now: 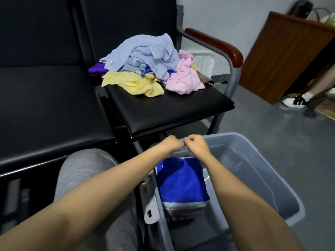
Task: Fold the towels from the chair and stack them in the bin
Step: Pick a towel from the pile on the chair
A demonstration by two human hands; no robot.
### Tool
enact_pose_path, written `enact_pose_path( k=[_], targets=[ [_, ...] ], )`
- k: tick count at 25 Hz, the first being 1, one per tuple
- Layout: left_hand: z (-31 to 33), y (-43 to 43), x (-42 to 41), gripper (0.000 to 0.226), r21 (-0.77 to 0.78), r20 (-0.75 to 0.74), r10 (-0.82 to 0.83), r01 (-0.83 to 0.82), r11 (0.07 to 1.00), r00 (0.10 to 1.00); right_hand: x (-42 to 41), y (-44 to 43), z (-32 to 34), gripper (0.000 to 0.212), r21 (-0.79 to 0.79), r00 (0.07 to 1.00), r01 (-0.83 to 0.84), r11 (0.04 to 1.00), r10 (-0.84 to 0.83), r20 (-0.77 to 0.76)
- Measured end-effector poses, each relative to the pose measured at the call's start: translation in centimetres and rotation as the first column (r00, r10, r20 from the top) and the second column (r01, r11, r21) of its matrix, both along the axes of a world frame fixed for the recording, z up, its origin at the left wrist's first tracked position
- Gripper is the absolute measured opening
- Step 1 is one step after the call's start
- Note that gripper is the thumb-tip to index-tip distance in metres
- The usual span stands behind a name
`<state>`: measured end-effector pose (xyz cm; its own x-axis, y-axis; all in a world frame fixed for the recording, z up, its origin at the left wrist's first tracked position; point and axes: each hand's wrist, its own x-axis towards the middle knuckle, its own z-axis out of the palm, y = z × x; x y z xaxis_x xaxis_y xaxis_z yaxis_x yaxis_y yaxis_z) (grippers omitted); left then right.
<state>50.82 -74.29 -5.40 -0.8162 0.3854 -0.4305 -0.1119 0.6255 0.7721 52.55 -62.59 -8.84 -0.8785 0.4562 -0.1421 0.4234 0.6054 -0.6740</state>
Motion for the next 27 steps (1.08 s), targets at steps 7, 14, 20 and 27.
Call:
enact_pose_path(
  k=[7,14,20,27],
  targets=[
    [6.2,-2.2,-6.1,0.031,0.342,-0.09,0.09,-0.054,0.938,0.992,-6.3,-2.9,7.4,0.051,0.062,0.968,-0.083,0.995,0.095,-0.232],
    [6.2,-7.9,-17.5,0.073,-0.353,-0.664,-0.162,-0.116,0.928,0.73,-13.5,-6.1,10.0,0.026,0.183,0.942,-0.26,0.948,0.29,-0.167],
    [3.0,-9.8,-19.6,0.025,-0.304,-0.669,-0.168,-0.06,0.951,0.724,-17.1,-8.8,9.0,0.068,0.363,0.914,-0.398,0.842,0.396,0.082],
    [6.7,-9.7,-21.5,0.022,-0.307,-0.664,-0.18,-0.045,0.951,0.726,-19.1,-9.6,10.7,0.07,0.378,0.884,-0.468,0.799,0.422,0.203]
  ],
)
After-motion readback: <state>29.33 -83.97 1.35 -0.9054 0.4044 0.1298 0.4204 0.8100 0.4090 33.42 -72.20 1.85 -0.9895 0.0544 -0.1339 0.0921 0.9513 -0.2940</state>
